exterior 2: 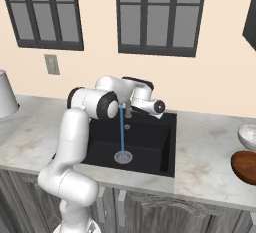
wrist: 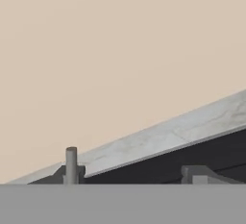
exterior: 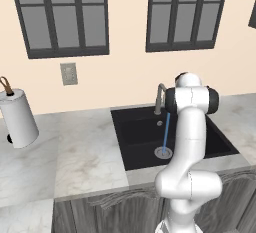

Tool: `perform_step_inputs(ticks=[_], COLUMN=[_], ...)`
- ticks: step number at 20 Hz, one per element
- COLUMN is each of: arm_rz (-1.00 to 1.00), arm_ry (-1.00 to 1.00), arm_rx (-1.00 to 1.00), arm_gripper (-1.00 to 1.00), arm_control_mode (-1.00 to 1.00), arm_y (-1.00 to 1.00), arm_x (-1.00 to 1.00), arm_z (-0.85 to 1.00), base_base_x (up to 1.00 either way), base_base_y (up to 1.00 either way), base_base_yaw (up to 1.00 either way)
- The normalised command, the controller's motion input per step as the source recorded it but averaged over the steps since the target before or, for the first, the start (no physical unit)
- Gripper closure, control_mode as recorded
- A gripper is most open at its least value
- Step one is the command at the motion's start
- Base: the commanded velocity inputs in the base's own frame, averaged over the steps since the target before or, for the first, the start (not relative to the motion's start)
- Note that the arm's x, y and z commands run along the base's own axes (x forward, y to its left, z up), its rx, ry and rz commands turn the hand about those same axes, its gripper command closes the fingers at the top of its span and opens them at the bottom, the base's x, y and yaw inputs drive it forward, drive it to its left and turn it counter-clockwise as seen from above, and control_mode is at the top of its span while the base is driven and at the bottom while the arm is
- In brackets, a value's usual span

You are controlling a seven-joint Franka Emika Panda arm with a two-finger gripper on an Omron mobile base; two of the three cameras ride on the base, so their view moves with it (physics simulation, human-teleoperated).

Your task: Rinse each bowl for a few seconds and place them down in the sink or on the counter.

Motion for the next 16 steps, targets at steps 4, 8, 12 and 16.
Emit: perform_step_inputs(ticks=[4, 8, 12, 16], arm_rz=[0.0, 0.0, 0.0, 0.0], arm_ry=[-0.03, -0.01, -0.01, -0.01], arm_rx=[0.09, 0.07, 0.08, 0.07], arm_gripper=[-1.0, -1.0, -1.0, -1.0], arm_control_mode=[-1.0, -1.0, -1.0, -1.0], arm_y=[-0.57, -0.47, -0.48, -0.46], arm_x=[-0.04, -0.01, -0.03, 0.0], arm_z=[0.36, 0.46, 0.56, 0.61], base_base_x=[0.0, 0.0, 0.0, 0.0], base_base_y=[0.0, 0.0, 0.0, 0.0], base_base_yaw=[0.0, 0.0, 0.0, 0.0])
